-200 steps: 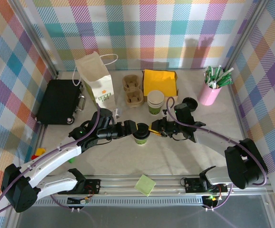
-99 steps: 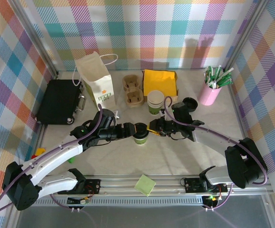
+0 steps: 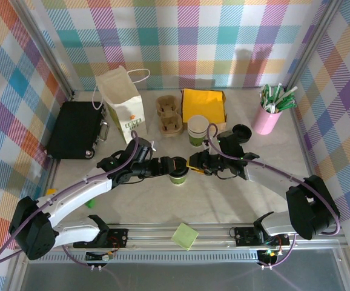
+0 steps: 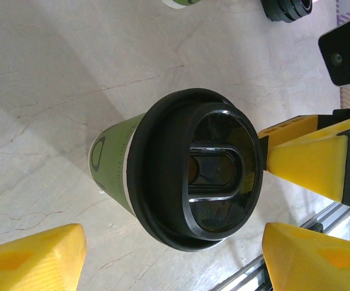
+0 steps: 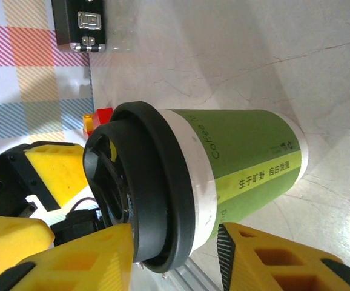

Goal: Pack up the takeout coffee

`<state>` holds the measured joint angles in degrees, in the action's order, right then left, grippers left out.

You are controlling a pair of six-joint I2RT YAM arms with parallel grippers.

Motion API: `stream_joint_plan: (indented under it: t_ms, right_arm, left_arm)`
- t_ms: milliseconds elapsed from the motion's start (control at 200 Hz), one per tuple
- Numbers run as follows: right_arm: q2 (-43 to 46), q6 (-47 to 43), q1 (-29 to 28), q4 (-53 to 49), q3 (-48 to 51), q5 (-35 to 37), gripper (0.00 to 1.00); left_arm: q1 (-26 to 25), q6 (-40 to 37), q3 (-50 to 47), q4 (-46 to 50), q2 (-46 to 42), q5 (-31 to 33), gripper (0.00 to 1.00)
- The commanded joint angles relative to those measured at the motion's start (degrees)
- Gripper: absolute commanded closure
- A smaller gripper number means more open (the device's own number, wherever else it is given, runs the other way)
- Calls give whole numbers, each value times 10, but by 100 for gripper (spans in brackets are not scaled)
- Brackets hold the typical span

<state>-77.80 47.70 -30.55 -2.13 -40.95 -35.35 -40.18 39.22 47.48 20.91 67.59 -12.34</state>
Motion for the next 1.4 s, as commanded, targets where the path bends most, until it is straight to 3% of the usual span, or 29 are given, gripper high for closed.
stream_joint_plan:
  t_ms: [0, 395, 1395]
  right_arm:
    - [17, -42, -10, -29, -27, 6, 55]
    - [0, -84, -36, -75, -68, 43, 47]
    - [-24, -112, -50, -124, -88, 82, 48]
  left_arm:
    - [11, -15, 20, -3, 10, 6, 24]
    - [26, -17, 21, -32, 36, -2, 25]
    - [33, -25, -33, -37, 39, -14, 33]
